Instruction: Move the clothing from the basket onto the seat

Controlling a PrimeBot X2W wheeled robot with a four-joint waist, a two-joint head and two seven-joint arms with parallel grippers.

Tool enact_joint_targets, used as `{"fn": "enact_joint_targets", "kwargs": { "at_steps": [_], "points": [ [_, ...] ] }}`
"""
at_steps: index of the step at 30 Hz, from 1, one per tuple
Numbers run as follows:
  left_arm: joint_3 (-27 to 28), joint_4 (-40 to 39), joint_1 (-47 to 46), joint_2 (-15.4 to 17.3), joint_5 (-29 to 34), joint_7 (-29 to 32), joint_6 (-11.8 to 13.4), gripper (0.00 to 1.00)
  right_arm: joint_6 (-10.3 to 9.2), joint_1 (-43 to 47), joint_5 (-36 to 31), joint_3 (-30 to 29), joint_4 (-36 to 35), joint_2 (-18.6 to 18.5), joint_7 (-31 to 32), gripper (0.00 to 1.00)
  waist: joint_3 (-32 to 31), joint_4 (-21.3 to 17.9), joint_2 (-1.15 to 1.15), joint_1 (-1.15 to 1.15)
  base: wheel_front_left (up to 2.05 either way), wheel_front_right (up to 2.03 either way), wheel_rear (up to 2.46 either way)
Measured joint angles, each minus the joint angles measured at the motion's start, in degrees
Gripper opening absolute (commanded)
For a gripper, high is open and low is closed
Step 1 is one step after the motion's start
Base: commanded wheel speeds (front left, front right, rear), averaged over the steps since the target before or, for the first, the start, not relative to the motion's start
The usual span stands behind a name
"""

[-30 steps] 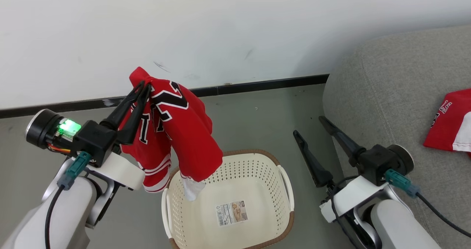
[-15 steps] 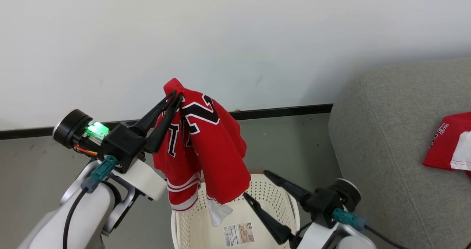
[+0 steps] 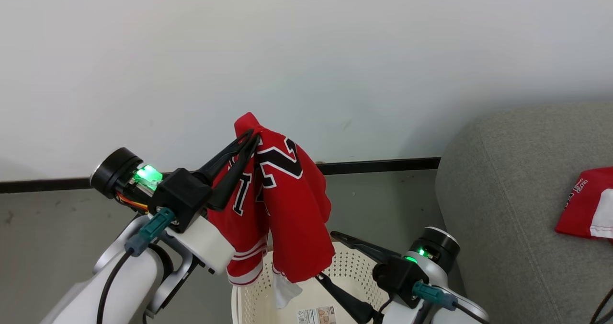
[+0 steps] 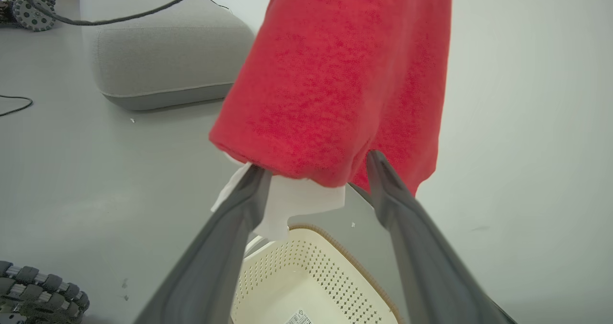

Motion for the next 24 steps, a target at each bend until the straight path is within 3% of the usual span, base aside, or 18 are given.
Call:
{"fn": "enact_joint_targets", "kwargs": {
  "at_steps": [7, 13, 15, 16, 18, 19, 24],
  "points": [
    [-0.57, -1.6, 0.35, -0.03, -0.41, 1.89, 0.0, 0.0, 0.0, -1.37, -1.89, 2.29, 1.58, 1.32, -0.03, 1.0, -0.74, 1.04, 0.0, 0.0, 0.0, 0.0, 0.0],
    [-0.66, -2.96, 0.61, -0.11, -0.91, 2.98, 0.04, 0.0, 0.0, -3.7, -3.15, -0.78, 1.49, 3.76, -0.27, 1.0, -0.98, 1.79, 0.0, 0.0, 0.0, 0.0, 0.0],
    [-0.66, -3.33, 1.38, -0.26, -1.62, 3.04, 0.21, 0.0, 0.0, -3.65, -3.59, -1.6, 1.34, 4.14, -0.27, 0.51, -0.99, 1.94, 0.0, 0.0, 0.0, 0.0, 0.0],
    [-0.69, -3.35, 1.87, -0.36, -1.87, 3.27, 0.52, 0.0, 0.0, -3.65, -3.66, -1.74, 1.22, 4.22, -0.29, 0.51, -0.97, 1.99, 0.0, 0.0, 0.0, 0.0, 0.0],
    [-0.66, -3.36, 2.89, -0.43, -2.16, 3.46, 0.75, 0.0, 0.0, -3.63, -3.66, -1.92, 0.87, 4.36, -0.29, 0.29, -0.92, 1.98, 0.0, 0.0, 0.0, 0.0, 0.0],
    [-0.66, -3.36, 3.21, -0.53, -2.43, 3.46, 0.93, 0.0, 0.0, -3.6, -3.66, -2.16, 0.7, 4.41, -0.27, 0.0, -0.89, 1.96, 0.0, 0.0, 0.0, 0.0, 0.0],
    [-0.47, -3.36, 4.69, -1.19, -3.25, 3.45, 1.99, 0.0, 0.01, -3.28, -3.61, -4.41, -0.43, 4.34, -0.29, 0.0, -0.67, 1.65, 0.0, 0.0, 0.0, 0.0, 0.0]
  ]
}}
